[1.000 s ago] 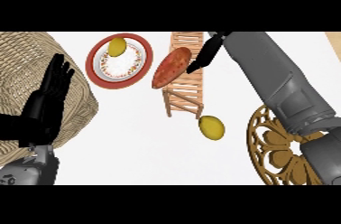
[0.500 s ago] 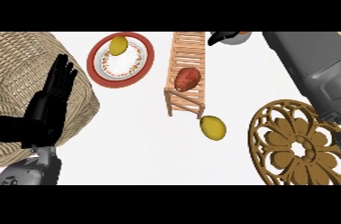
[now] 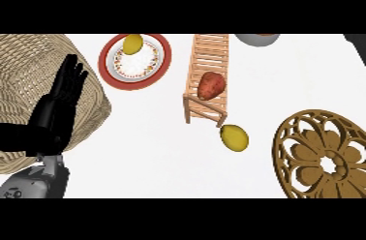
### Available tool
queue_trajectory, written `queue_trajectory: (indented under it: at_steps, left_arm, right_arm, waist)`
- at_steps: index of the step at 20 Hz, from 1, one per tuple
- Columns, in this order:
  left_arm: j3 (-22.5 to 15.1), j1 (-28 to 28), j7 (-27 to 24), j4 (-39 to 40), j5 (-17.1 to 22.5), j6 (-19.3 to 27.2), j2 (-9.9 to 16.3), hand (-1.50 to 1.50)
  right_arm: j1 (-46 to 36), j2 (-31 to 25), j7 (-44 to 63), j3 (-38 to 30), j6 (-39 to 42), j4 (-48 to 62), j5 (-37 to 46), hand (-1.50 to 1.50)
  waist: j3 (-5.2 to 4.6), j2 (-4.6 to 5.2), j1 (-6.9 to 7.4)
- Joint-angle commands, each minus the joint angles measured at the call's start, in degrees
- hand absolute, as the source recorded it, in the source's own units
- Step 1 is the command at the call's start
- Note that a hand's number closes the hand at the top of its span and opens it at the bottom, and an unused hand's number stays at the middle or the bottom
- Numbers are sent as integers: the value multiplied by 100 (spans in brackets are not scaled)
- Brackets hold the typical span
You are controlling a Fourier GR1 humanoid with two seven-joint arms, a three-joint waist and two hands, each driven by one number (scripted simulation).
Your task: Pick the sweet potato from the placemat and place it in the tiered shelf
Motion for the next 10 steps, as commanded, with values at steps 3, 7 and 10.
queue_trajectory:
  at_steps: [3, 7, 10]
  left_arm:
    - [17, 67, 64, 214, 1, -19, 0, 0]
    - [-78, 69, 56, 148, 54, -72, -72, 0]
    - [-3, -3, -14, 228, 22, -49, -38, 0]
  right_arm:
    - [134, -515, -168, -50, 743, -62, -35, -150]
    - [299, -656, -222, -94, 826, -182, -76, -150]
    - [286, -793, -92, -120, 1126, -247, -111, -150]
  waist:
    - [-37, 115, 123]
    - [-28, 159, 205]
    - [-32, 153, 167]
